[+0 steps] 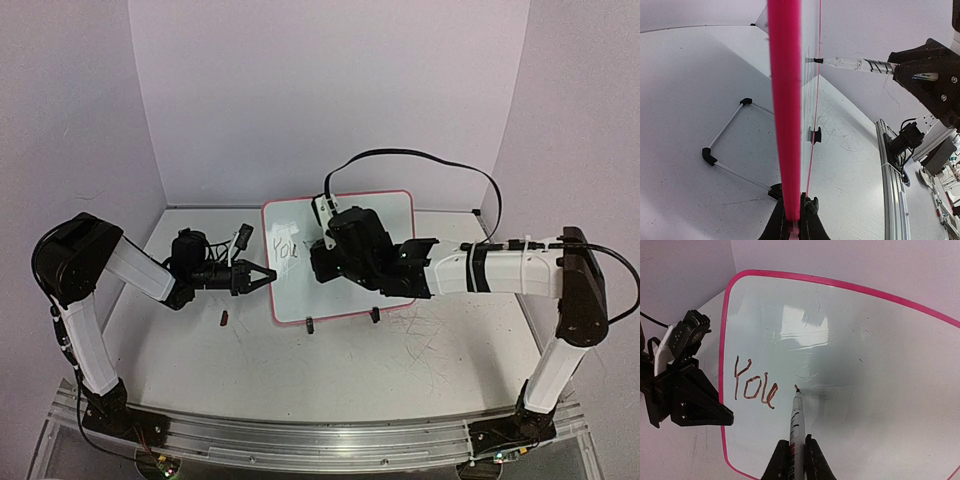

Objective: Write a sentence on the whiteboard

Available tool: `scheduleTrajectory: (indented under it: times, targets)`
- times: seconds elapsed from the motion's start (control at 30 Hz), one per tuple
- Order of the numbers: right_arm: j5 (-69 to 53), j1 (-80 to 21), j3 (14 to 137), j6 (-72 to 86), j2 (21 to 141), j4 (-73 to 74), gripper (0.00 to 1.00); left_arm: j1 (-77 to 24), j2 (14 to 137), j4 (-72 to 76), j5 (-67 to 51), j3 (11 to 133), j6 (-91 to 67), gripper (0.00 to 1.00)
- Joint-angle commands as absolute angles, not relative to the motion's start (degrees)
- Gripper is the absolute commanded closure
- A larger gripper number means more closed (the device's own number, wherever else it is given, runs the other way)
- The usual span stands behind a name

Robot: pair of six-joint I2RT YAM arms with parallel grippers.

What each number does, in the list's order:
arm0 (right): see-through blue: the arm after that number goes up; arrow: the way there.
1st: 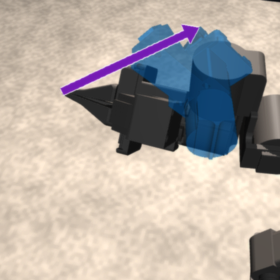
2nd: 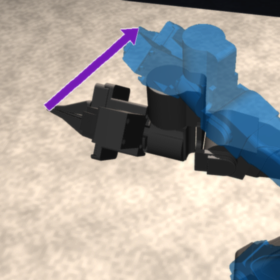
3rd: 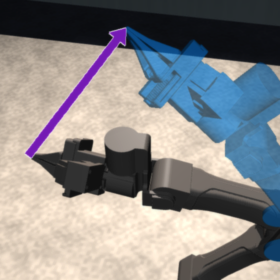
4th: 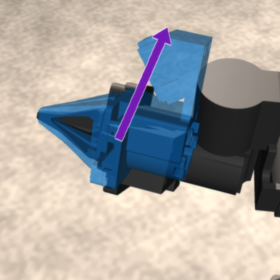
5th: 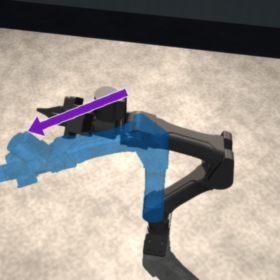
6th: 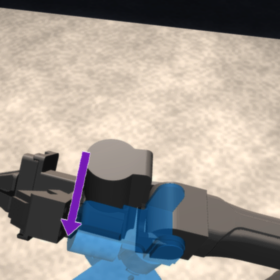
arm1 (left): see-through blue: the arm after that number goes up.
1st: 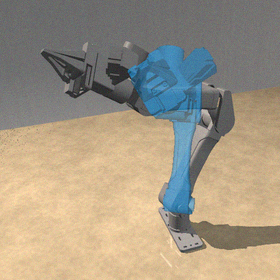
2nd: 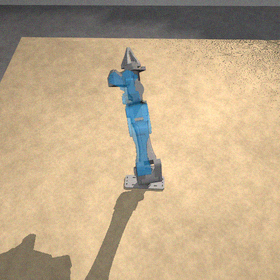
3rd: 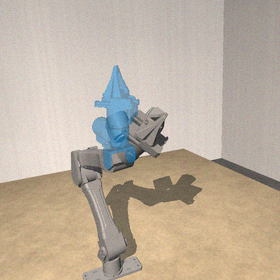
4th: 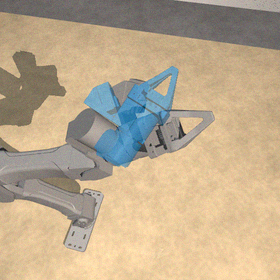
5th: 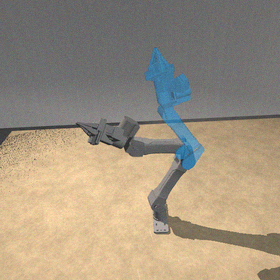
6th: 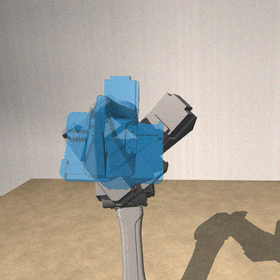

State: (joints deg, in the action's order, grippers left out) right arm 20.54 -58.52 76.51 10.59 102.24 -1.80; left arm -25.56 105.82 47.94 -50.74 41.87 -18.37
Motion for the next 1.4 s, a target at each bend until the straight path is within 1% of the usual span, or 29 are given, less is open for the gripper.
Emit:
scheduleTrajectory:
  times: [0.0,0.73,1.37]
  targets:
    - [22.27,-58.48,77.82,11.76,102.31,-0.76,1.0,-25.75,104.9,45.87,-46.76,42.54,-15.73,1.0]
    - [20.14,-59.1,75.15,14.4,101.65,0.0,1.0,-25.75,104.59,45.62,-46.9,42.5,-15.61,1.0]
    - [19.36,-59.24,77.02,14.01,102.93,1.21,1.0,-25.75,104.6,45.44,-46.85,42.62,-15.55,1.0]
